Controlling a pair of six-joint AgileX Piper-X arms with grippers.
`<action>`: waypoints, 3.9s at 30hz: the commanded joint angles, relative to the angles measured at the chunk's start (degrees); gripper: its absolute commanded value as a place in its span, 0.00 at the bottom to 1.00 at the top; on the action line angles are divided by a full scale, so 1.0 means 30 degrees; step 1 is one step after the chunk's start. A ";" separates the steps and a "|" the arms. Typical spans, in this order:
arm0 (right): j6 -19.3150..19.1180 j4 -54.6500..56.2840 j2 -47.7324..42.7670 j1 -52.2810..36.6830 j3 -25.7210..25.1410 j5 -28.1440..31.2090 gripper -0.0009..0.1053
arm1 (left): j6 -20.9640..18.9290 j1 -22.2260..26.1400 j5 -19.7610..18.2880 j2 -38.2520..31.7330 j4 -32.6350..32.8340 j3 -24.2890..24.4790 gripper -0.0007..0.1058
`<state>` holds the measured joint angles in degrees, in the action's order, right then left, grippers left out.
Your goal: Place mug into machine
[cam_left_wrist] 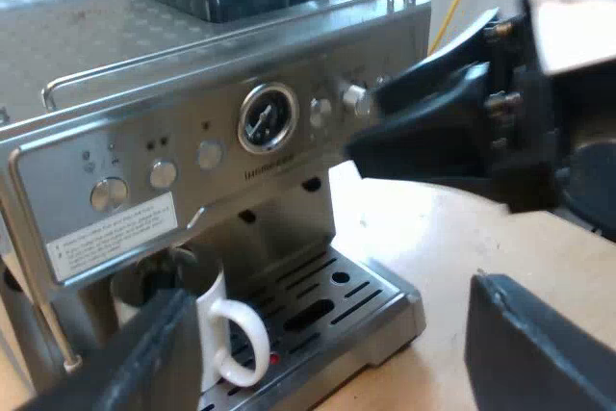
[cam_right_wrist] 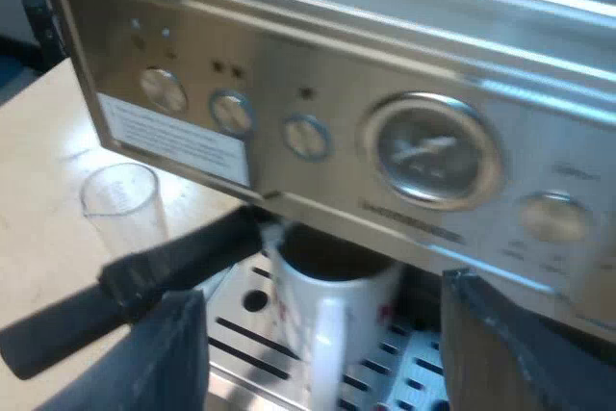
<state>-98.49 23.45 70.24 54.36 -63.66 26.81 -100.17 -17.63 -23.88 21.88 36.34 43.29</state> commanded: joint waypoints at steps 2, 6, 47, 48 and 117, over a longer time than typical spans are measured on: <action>-0.0106 0.0878 -0.1287 -0.1095 -0.0122 0.0249 0.53 | -0.0390 -0.0002 0.0047 0.0912 -0.0150 0.0676 0.67; -0.0106 0.1787 -0.2844 -0.3385 -0.0122 -0.0411 0.53 | -0.0390 -0.0002 0.0485 0.2424 -0.0198 0.1573 0.67; -0.2288 0.9227 -1.6334 -1.9781 0.4762 -0.7722 0.52 | 0.1078 0.4896 0.0458 -0.1573 0.4100 0.2847 0.67; -0.2288 0.9537 -1.6951 -1.9781 0.4790 -0.7722 0.52 | 0.1078 0.4896 0.0458 -0.2279 0.4379 0.2541 0.67; -0.1525 1.2850 -2.4407 -1.9781 1.0660 -0.7673 0.52 | 0.1891 0.4954 0.2507 -1.0204 0.8040 -0.4250 0.67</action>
<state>-102.85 62.73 -0.69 -5.02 -31.57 3.72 -94.72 -2.68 -16.62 -0.78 61.17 30.36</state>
